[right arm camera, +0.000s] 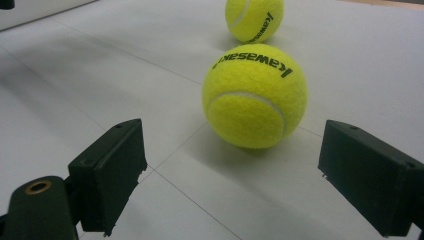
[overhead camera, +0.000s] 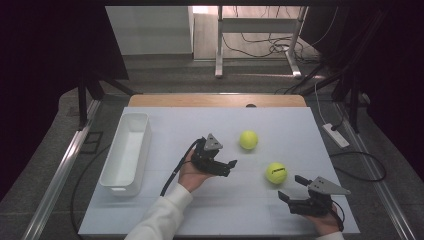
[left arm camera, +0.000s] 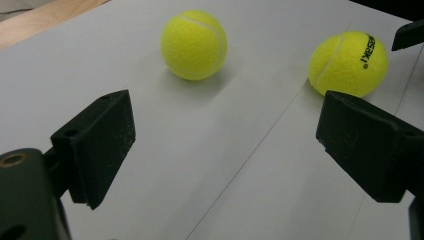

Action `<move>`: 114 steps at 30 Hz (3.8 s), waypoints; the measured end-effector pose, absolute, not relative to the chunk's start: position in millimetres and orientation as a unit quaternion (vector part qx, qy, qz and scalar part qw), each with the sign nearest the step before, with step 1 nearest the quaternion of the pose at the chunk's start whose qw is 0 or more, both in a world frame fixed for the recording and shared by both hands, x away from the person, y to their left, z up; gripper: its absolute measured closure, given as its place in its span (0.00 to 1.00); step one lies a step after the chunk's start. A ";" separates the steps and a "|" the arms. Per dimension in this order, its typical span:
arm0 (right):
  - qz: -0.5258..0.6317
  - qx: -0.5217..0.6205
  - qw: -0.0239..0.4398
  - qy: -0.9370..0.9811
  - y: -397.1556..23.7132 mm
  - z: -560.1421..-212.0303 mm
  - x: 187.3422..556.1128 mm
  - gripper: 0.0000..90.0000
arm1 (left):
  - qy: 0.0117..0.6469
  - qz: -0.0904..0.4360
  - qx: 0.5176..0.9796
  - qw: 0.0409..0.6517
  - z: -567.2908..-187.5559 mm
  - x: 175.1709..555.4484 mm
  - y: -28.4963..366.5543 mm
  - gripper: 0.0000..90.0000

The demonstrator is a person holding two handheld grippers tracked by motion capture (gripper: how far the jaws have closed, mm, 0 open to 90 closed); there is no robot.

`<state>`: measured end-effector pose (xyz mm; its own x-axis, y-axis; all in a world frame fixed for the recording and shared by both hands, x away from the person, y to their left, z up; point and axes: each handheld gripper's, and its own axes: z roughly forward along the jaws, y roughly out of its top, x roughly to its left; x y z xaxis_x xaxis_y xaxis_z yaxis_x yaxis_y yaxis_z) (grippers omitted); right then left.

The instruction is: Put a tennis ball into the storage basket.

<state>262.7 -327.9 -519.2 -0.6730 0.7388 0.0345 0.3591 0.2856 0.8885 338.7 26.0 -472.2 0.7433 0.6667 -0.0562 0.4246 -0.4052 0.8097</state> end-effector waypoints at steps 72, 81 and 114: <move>0.480 0.350 0.198 0.780 -326.0 -519.5 263.9 0.13 | 0.352 0.146 0.825 0.417 -481.0 391.1 -10.9 0.12; 0.482 0.350 0.200 0.778 -326.7 -518.9 263.9 0.13 | 0.359 0.144 0.824 0.414 -481.3 397.0 -11.4 0.12; 0.477 0.346 0.192 0.785 -324.9 -520.9 264.6 0.13 | 0.353 0.131 0.833 0.406 -489.4 420.8 -35.0 0.12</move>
